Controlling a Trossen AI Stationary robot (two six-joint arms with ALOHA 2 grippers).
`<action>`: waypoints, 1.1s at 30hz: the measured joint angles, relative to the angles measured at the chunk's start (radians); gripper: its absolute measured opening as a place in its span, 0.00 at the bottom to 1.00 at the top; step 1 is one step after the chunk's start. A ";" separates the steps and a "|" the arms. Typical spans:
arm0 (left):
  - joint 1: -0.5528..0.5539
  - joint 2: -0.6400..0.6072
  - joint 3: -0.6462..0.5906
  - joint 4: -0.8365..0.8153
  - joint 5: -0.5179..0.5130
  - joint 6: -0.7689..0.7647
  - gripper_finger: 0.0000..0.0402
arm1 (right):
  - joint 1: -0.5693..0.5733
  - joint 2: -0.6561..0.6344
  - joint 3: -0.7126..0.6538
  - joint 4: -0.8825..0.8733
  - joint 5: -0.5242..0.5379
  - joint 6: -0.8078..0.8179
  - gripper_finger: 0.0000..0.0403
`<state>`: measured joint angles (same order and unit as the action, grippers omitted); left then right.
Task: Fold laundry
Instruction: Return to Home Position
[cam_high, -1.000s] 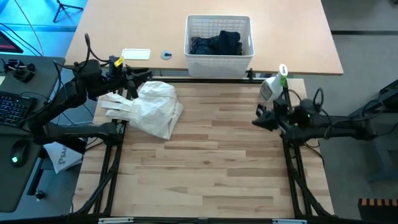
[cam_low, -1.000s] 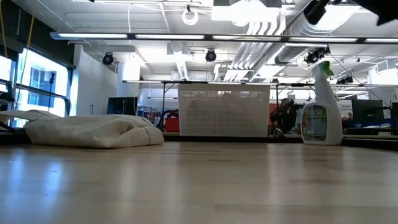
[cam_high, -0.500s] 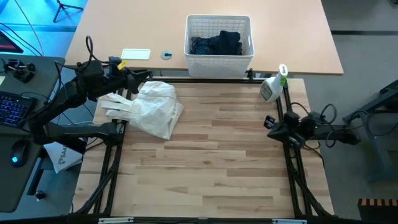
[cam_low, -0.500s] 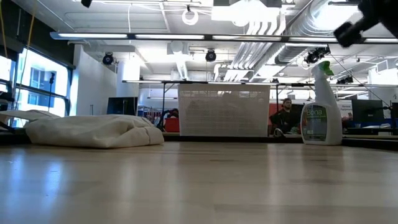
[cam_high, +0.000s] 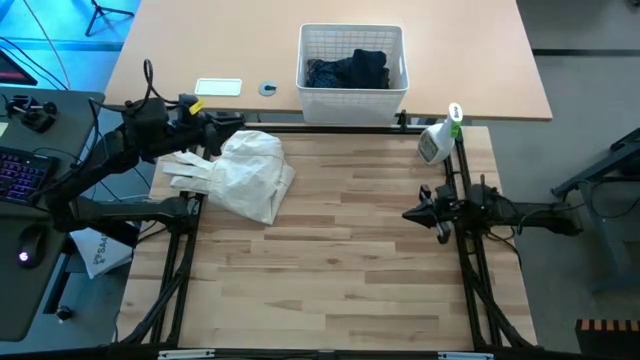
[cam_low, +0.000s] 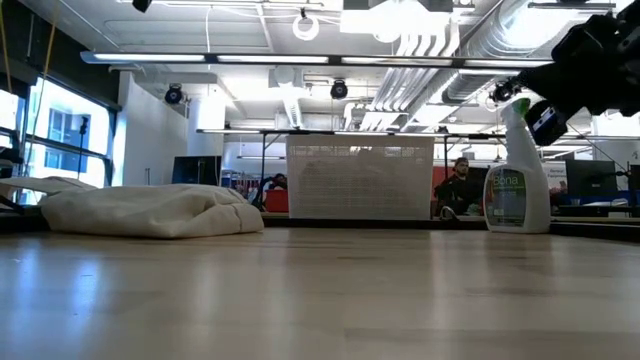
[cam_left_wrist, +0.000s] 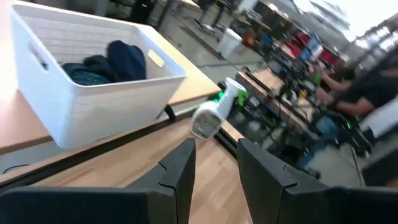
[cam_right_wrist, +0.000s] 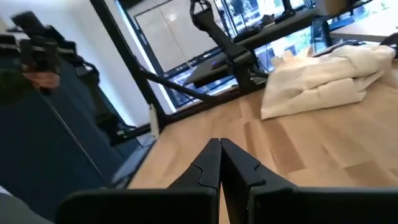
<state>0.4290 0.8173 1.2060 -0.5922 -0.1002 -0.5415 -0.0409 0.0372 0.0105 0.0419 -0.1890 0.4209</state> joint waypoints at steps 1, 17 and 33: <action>0.000 -0.002 0.000 -0.005 0.015 0.014 0.27 | 0.000 0.007 0.000 -0.001 0.009 -0.012 0.00; 0.000 -0.344 -0.339 0.111 0.143 0.205 0.27 | 0.000 0.067 0.001 -0.034 0.185 0.140 0.00; 0.000 -0.527 -0.664 0.288 0.229 0.212 0.27 | 0.000 0.068 0.001 -0.034 0.185 0.147 0.00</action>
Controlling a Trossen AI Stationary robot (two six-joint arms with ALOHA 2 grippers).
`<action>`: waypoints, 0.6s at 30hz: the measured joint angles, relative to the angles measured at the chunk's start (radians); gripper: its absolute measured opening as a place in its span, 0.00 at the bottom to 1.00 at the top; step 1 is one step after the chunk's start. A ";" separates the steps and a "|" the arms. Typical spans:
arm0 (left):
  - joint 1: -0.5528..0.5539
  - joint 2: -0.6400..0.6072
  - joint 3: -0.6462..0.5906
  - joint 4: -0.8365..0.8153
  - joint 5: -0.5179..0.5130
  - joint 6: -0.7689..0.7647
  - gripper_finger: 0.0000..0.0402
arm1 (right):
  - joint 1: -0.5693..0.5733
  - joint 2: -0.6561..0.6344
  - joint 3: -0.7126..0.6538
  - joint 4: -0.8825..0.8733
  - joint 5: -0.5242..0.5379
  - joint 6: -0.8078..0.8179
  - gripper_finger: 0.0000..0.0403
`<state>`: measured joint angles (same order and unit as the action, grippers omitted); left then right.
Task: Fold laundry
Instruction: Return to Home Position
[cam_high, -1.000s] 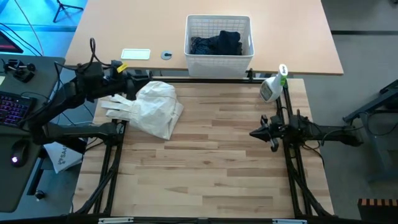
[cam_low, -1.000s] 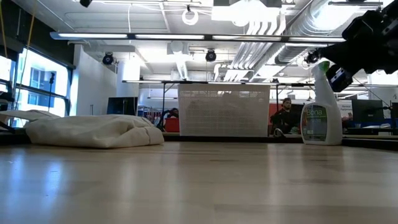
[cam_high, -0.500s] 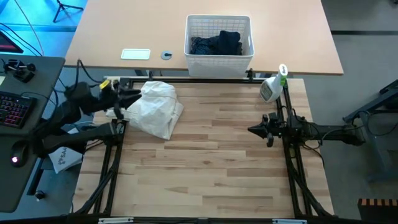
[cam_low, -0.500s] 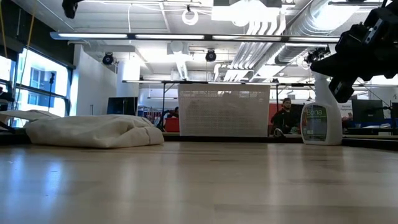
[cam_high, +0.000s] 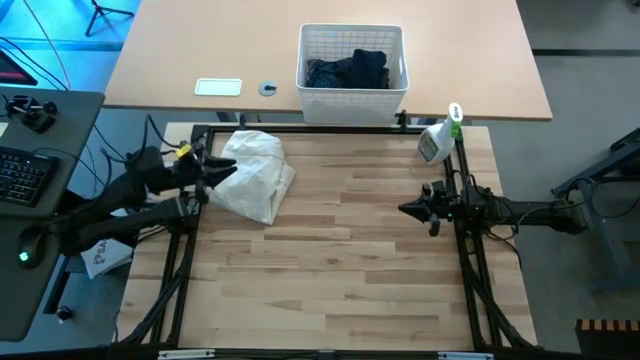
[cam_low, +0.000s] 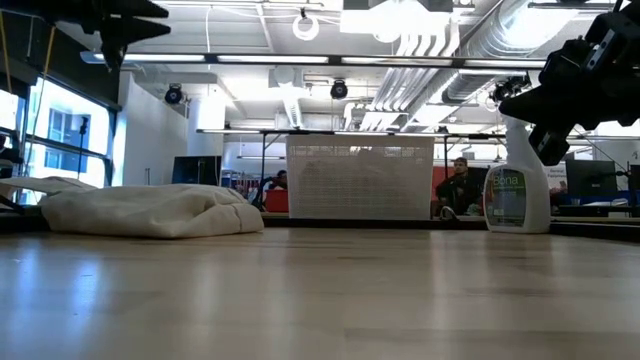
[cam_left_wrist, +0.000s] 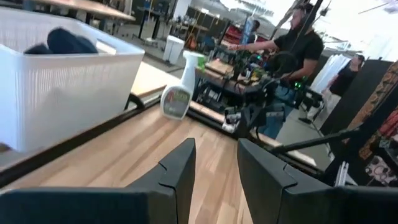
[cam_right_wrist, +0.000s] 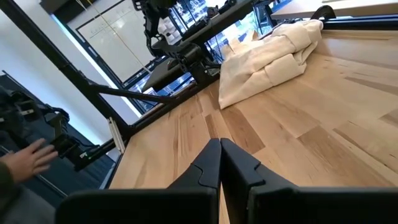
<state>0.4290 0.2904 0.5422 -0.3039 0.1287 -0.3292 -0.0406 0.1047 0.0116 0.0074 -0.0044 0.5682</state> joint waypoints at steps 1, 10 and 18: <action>0.000 0.002 -0.007 0.000 0.000 -0.002 0.27 | 0.000 0.000 0.000 0.000 0.000 0.000 0.00; -0.129 -0.118 -0.193 0.254 -0.123 0.010 0.27 | 0.000 0.000 0.000 0.000 0.000 0.000 0.00; -0.264 -0.223 -0.530 0.839 -0.136 0.080 0.27 | 0.000 0.000 0.000 0.000 0.000 0.000 0.00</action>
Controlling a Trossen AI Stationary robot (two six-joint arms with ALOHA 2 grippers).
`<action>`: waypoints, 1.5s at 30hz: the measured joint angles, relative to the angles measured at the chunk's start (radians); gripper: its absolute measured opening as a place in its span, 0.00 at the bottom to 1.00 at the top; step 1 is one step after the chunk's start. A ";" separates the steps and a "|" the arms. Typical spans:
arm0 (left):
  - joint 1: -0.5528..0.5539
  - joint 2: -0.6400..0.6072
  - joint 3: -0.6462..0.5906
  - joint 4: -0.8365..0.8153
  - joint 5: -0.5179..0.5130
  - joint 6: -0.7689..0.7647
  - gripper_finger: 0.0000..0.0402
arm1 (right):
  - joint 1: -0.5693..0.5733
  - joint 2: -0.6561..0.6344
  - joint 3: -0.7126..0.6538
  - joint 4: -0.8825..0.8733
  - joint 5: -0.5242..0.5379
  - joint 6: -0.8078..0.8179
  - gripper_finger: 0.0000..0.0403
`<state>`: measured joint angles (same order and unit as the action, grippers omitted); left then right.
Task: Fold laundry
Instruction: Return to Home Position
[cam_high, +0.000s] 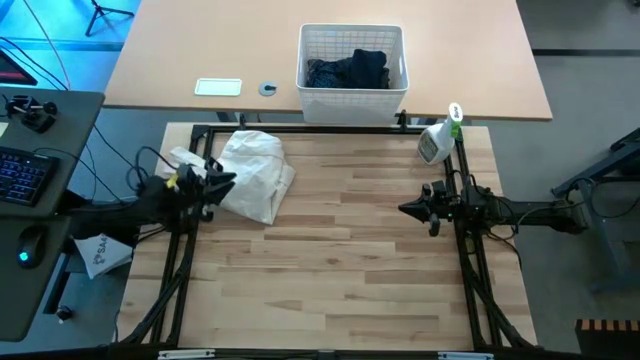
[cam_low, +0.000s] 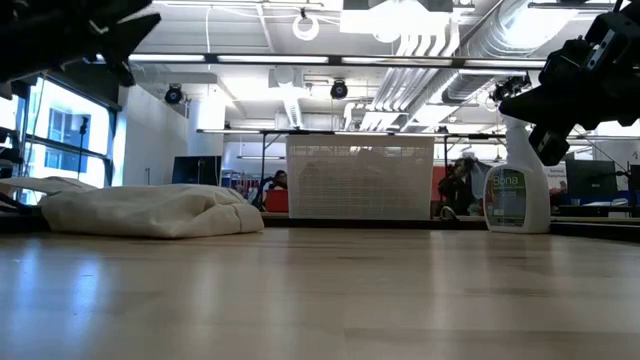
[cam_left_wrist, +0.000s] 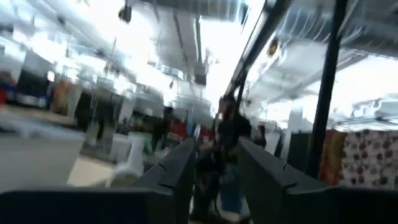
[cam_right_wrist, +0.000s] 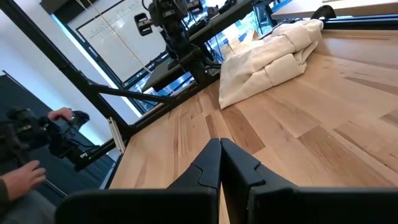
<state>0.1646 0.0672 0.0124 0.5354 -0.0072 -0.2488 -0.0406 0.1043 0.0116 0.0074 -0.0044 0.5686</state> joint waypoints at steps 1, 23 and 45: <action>-0.008 -0.019 0.004 -0.047 -0.007 -0.015 0.27 | 0.000 0.000 0.000 0.000 0.000 0.000 0.00; -0.051 -0.064 0.001 -0.529 -0.005 0.141 0.27 | 0.000 0.001 0.000 0.000 0.000 0.000 0.00; -0.056 -0.064 0.001 -0.529 -0.005 0.103 0.27 | 0.000 0.001 0.000 0.003 0.014 -0.171 0.00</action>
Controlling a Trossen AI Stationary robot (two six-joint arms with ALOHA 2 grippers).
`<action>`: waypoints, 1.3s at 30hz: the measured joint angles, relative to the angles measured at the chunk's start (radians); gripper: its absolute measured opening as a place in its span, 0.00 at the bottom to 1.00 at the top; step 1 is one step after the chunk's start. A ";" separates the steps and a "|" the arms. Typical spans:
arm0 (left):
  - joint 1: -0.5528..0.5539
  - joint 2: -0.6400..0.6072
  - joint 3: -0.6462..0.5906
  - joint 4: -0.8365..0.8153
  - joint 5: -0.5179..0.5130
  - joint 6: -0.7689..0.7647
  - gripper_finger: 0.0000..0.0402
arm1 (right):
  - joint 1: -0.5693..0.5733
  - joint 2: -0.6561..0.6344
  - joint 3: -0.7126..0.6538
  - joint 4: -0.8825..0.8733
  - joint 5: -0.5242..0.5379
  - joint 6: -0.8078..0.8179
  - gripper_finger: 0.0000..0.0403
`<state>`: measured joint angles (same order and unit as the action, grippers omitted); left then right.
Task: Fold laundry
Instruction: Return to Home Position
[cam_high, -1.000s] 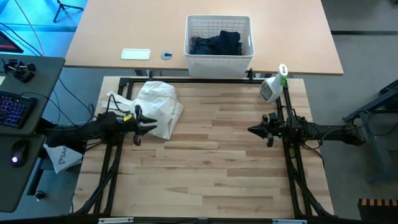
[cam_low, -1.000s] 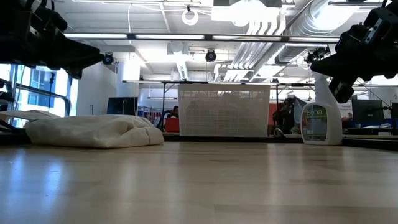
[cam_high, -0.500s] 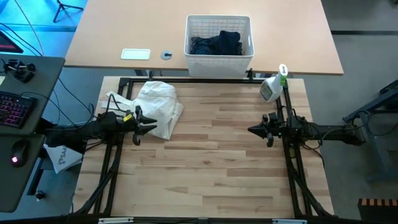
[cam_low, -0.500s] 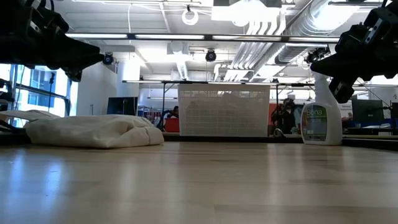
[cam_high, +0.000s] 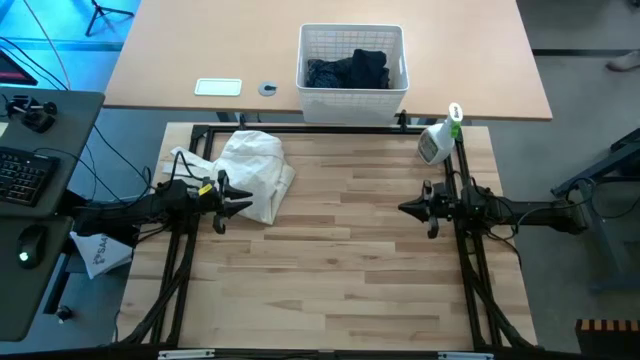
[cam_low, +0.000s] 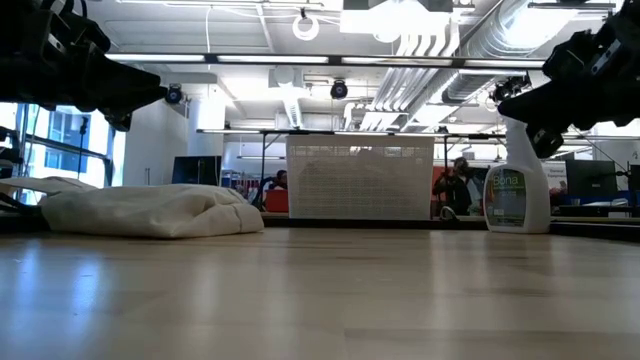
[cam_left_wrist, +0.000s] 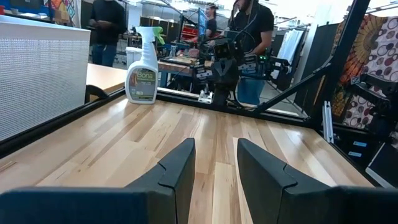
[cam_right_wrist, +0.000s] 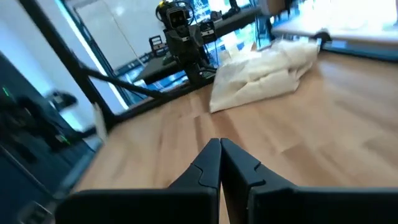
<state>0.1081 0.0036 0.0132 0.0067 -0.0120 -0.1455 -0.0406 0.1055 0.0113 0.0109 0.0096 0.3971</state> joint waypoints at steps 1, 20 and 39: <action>0.000 0.000 0.000 0.000 0.000 0.000 0.27 | 0.000 0.000 0.000 0.000 0.000 -0.042 0.00; 0.000 0.000 0.000 0.000 0.000 0.000 0.27 | 0.000 0.004 0.000 0.006 -0.061 -0.553 0.00; 0.000 0.000 0.000 0.000 0.000 0.000 0.27 | 0.000 0.005 0.000 0.005 -0.062 -0.555 0.00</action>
<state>0.1081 0.0036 0.0132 0.0069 -0.0120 -0.1459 -0.0409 0.1101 0.0109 0.0162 -0.0528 -0.1577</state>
